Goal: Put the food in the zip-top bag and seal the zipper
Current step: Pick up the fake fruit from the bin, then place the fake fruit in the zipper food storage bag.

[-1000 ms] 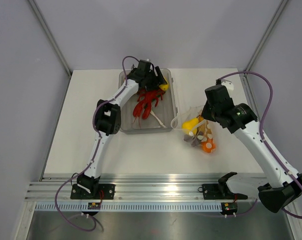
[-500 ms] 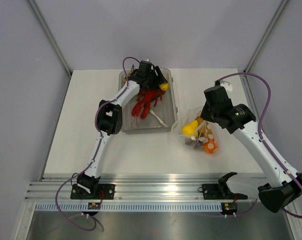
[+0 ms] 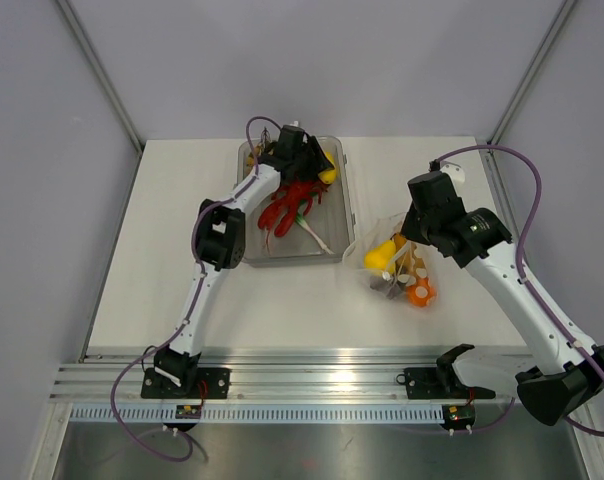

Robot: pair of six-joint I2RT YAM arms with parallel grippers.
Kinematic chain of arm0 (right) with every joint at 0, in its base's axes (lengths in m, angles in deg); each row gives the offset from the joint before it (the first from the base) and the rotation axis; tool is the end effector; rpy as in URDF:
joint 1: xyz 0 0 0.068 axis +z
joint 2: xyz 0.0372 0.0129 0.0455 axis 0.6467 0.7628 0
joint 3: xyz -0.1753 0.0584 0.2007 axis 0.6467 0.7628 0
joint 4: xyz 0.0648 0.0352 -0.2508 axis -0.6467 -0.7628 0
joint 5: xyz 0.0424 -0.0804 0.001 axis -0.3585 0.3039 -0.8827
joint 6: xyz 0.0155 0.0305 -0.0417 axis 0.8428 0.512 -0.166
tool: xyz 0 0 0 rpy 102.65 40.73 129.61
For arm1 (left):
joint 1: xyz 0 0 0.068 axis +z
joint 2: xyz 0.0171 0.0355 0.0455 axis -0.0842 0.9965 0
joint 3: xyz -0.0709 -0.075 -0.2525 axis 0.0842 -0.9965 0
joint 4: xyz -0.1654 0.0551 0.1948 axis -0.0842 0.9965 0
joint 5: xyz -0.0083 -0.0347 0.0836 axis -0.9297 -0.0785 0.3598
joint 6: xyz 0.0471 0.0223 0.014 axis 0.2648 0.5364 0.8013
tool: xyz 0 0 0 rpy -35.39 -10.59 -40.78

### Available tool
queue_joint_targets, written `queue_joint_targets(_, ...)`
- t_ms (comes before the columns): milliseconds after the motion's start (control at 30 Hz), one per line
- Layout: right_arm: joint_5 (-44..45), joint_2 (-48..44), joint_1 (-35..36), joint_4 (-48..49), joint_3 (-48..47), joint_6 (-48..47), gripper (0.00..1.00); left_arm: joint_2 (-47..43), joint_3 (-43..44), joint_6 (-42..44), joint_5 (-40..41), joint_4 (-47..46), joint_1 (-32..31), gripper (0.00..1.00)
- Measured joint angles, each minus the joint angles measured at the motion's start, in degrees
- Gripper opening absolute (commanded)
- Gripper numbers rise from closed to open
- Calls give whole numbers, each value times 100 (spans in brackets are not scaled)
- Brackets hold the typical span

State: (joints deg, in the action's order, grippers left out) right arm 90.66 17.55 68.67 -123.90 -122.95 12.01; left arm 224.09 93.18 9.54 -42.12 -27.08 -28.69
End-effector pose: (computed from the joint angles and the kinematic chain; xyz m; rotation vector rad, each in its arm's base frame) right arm 0.2046 0.0956 0.3711 0.2885 2.2973 0.1054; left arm 0.5390 -0.2459 0.1724 -0.3129 2.2906 -0.8718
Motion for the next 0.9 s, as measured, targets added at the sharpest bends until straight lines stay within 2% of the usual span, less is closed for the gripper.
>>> queue_joint_targets(200, -4, 0, 0, 96, 79, 0, 0, -916, -1373, 188, 15, -310, -26, 13)
queue_joint_targets(433, -101, 0, 0, 278, 243, 2, 0, -2498, -2669, 474, -42, -354, -46, 2)
queue_joint_targets(600, -136, -2, 0, 365, 299, 2, 0, -3576, -3274, 651, -264, -402, -74, 0)
queue_joint_targets(733, -131, -55, 0, 387, 313, 2, 0, -4719, -4376, 702, -450, -468, -197, 0)
queue_joint_targets(900, -136, -96, 0, 389, 319, 4, 0, -5794, -5278, 966, -643, -249, -745, 0)
